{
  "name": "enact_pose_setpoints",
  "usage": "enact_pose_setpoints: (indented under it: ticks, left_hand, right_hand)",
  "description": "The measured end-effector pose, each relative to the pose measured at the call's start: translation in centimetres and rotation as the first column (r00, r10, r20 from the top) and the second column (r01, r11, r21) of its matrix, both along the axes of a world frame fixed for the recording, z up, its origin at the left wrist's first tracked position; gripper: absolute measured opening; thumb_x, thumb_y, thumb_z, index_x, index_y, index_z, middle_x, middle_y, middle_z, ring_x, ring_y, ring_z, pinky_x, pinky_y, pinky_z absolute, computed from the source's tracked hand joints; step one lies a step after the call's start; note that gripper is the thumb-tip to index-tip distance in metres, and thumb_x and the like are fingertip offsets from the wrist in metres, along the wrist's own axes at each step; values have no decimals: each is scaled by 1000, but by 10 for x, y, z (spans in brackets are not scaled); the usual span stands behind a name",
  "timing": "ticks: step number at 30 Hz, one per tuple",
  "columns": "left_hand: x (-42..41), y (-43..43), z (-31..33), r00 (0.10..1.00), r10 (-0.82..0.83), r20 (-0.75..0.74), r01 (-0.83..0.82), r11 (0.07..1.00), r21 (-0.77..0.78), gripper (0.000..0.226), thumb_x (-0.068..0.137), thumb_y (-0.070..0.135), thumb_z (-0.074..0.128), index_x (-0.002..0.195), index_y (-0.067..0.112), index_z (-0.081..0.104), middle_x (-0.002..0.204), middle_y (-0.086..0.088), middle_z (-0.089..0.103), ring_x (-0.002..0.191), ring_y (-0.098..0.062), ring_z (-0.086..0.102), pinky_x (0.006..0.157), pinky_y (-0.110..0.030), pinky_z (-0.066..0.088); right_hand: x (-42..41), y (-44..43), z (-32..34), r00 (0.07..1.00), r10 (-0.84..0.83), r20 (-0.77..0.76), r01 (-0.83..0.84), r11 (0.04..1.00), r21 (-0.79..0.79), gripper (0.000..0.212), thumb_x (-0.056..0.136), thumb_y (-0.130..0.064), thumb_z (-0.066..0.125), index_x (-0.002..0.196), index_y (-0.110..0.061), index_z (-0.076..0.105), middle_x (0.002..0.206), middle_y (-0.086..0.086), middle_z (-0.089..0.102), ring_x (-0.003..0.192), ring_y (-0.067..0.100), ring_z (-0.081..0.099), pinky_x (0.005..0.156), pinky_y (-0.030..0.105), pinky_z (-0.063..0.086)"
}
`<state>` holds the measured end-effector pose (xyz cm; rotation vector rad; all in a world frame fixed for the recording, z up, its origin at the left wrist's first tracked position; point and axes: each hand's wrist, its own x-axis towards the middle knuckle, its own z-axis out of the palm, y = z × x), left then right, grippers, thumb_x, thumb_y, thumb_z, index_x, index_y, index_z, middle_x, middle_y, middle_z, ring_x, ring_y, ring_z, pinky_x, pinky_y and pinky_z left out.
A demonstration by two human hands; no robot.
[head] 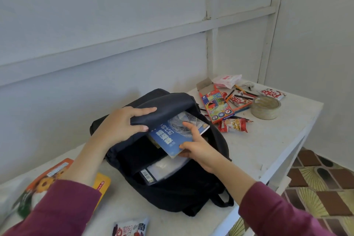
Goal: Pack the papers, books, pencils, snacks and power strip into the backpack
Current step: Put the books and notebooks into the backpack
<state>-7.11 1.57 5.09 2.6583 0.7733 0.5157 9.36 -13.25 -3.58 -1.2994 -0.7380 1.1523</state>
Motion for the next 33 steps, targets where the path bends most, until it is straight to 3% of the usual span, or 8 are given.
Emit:
enact_pose_setpoints:
  ticks: [5,11,15,18,21,24,26,33]
  left_hand:
    - [-2,-5,-7,1000,14,-2,-14,1000,-3,58,79,32,71,107,73,40,86,0,54,79,-7,51,70,-21,40]
    - [0,-10,-10,1000,26,-7,-25,998,63,51,83,37,64,113,68,37,80,-2,50,73,-10,49,68,-26,42]
    - [1,-10,-6,999,33,-40,-30,997,77,50,85,36,63,116,67,37,85,-1,52,76,-9,50,69,-26,42]
    - [0,-9,-5,998,50,-48,-46,997,64,48,86,36,62,119,63,41,86,1,52,76,-7,50,64,-18,37]
    - [-1,-9,-5,998,47,-39,-44,996,71,48,86,37,61,114,67,37,86,0,52,77,-8,50,63,-17,37]
    - [-1,-7,-5,999,44,-26,-41,995,93,50,86,37,61,114,69,36,84,0,52,76,-8,50,64,-20,40]
    - [-1,-7,-2,999,40,-20,-37,993,109,49,86,36,61,117,67,38,82,2,51,75,-6,49,63,-19,38]
    - [-2,-10,-1,999,50,-20,-47,987,152,50,87,35,61,119,65,37,81,7,49,74,-2,47,59,-13,30]
  right_hand:
    - [-16,-6,-24,913,-408,18,403,908,113,30,96,1,43,118,-18,52,89,11,56,65,14,62,60,23,54]
    - [-12,8,-18,918,-395,-43,397,908,135,29,92,0,52,116,-18,55,87,15,61,65,12,64,63,20,55]
    - [-4,32,-13,891,-355,282,334,935,123,33,91,-9,59,123,-15,57,79,3,63,67,10,62,68,20,56]
    - [2,41,-10,722,-341,602,316,937,151,37,91,-21,60,127,-15,55,86,-1,56,73,6,54,79,22,50]
    - [-6,28,-18,463,-262,847,279,950,141,49,96,-35,47,142,-19,37,130,7,42,113,15,46,101,29,38]
    - [-20,6,-31,190,-37,981,148,989,8,64,98,-45,30,151,-19,6,157,10,-11,144,28,-9,115,39,2]
    - [-23,3,-37,117,42,992,83,995,-52,66,98,-47,24,149,-19,-7,151,4,-31,137,24,-30,113,42,-13]
    - [-13,25,-39,14,57,998,48,997,-57,68,94,-50,12,146,-20,-18,149,-5,-27,136,16,-31,107,39,-23]
